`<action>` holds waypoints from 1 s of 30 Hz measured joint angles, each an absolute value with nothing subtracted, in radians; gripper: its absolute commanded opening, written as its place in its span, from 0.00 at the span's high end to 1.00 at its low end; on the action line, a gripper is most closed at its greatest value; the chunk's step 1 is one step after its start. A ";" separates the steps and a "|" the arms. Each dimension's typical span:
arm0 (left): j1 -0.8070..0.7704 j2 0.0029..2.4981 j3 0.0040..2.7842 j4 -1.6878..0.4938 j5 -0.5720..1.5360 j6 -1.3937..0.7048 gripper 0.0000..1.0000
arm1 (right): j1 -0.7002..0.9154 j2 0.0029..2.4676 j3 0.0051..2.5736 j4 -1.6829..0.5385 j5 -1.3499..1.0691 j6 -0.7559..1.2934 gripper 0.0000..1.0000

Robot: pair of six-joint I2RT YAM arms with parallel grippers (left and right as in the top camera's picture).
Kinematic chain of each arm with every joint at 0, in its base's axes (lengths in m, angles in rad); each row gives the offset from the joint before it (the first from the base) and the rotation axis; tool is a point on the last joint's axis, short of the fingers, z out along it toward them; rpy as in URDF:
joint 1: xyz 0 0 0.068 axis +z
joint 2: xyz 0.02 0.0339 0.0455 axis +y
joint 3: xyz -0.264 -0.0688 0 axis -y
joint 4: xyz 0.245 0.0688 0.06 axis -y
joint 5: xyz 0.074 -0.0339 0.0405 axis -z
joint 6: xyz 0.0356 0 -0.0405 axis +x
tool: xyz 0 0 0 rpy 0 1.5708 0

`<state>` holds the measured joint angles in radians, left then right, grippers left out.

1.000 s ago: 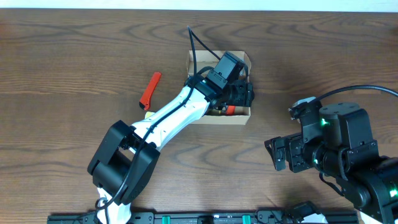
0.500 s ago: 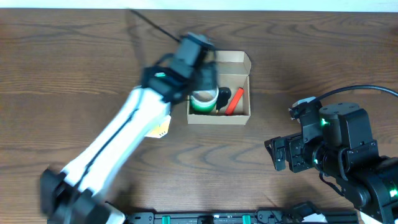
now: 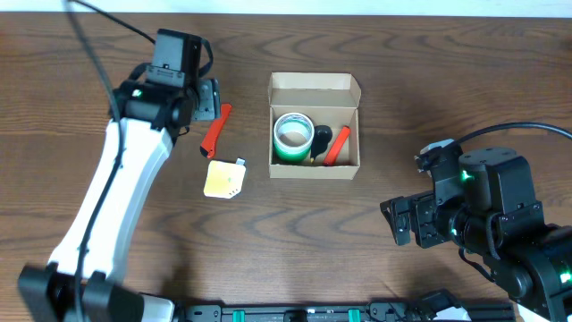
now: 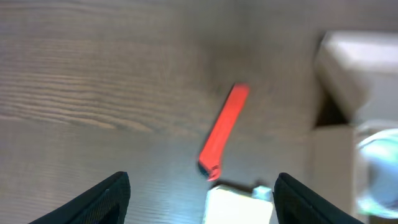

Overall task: Pack container
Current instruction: 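Move the left gripper to the red box cutter and grasp it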

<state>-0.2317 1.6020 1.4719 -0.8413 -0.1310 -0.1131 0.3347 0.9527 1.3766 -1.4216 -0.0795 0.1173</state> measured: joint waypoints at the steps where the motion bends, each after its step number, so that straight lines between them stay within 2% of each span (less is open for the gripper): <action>1: -0.231 1.627 1.461 -0.836 -0.131 -0.080 0.25 | 0.335 0.953 1.377 -1.421 -0.079 0.117 0.01; 4: -0.231 1.704 1.441 -0.825 -0.130 -0.020 0.18 | 0.335 0.953 1.377 -1.422 -0.080 0.117 0.01; 9: -0.231 1.833 1.440 -0.759 -0.115 0.024 0.13 | 0.335 0.953 1.377 -1.421 -0.080 0.117 0.01; 20: -0.231 2.034 1.440 -0.655 -0.107 0.084 0.15 | 0.335 0.953 1.377 -1.421 -0.080 0.117 0.01; 30: -0.226 2.079 1.439 -0.595 -0.104 0.110 0.21 | 0.335 0.953 1.377 -1.421 -0.080 0.117 0.01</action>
